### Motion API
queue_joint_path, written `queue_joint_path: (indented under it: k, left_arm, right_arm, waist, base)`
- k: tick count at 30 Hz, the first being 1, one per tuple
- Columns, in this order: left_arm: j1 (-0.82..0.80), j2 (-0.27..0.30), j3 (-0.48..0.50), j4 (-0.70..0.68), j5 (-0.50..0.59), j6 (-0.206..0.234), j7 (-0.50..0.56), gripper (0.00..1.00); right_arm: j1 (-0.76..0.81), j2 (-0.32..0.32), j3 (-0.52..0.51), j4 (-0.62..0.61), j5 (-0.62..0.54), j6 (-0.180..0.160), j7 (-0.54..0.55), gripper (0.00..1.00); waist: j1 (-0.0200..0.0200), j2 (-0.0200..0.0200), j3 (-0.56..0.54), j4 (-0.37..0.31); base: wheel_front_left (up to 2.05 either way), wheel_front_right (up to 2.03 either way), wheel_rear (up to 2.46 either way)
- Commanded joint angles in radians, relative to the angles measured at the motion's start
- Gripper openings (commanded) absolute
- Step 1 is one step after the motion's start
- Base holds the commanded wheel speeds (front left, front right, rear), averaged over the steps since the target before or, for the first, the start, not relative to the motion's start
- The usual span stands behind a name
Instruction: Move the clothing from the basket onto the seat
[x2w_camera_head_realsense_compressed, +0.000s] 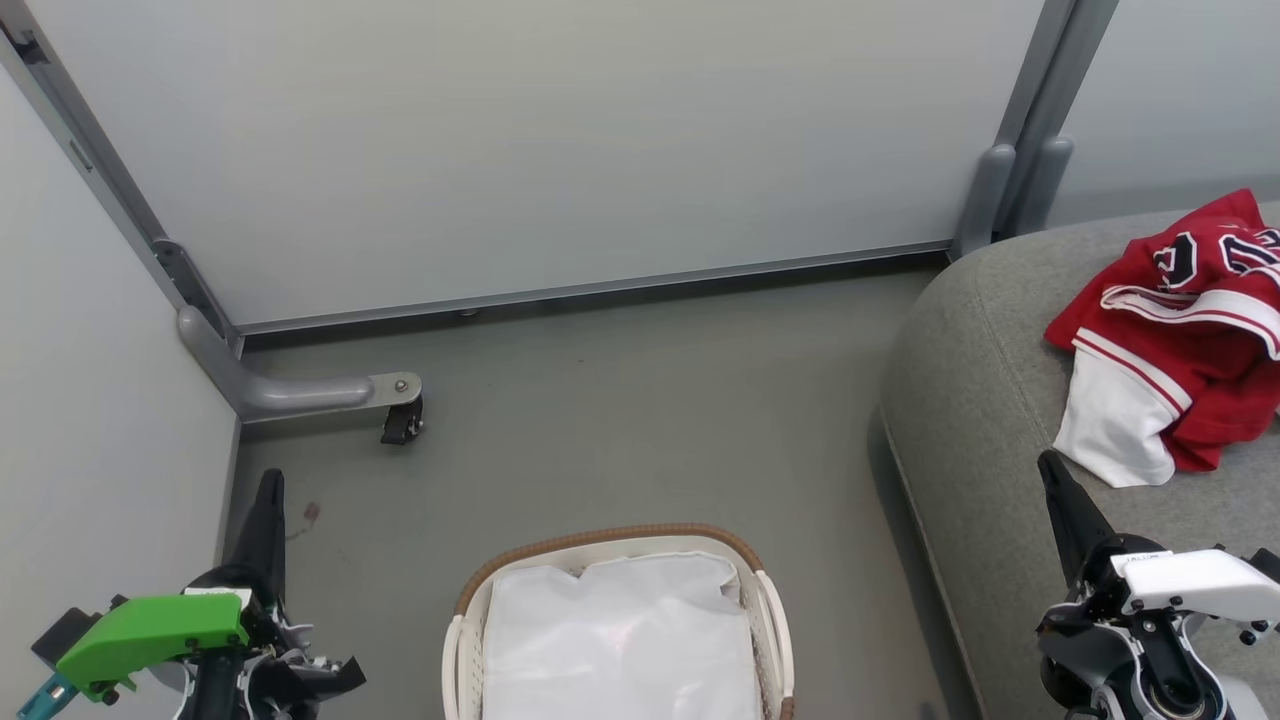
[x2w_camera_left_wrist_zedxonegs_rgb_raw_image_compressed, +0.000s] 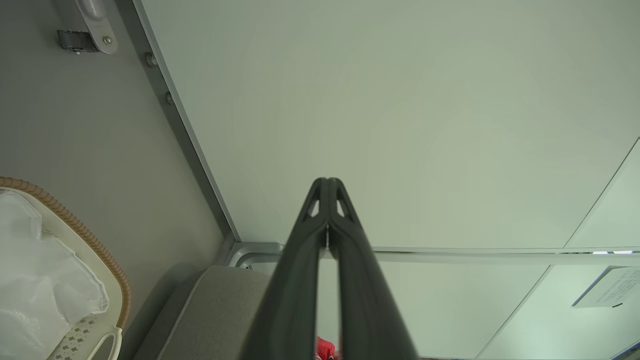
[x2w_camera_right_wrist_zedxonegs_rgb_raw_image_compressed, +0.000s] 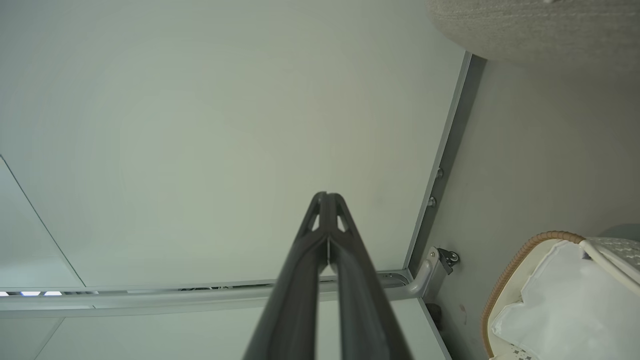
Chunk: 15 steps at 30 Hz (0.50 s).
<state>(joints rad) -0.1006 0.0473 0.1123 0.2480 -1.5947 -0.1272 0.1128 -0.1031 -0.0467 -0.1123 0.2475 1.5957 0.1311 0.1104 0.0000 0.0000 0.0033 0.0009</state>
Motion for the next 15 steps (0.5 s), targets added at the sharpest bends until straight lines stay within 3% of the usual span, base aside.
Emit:
queue_joint_path:
  k: [1,15]
  left_arm:
    - [-0.014,0.006,0.005,-0.005,-0.019,-0.006,0.004,0.0]
    - [-0.013,0.006,0.005,-0.004,-0.019,-0.006,0.006,0.0]
  right_arm:
    - [-0.009,-0.007,-0.004,-0.005,0.018,-0.001,0.007,0.0]
    - [-0.009,-0.006,-0.004,-0.005,0.019,-0.001,0.007,0.0]
  waist:
    - [0.0,0.0,0.0,-0.001]
    - [0.0,0.0,0.0,-0.001]
  base:
    - [0.0,0.0,0.0]
    - [0.0,0.0,0.0]
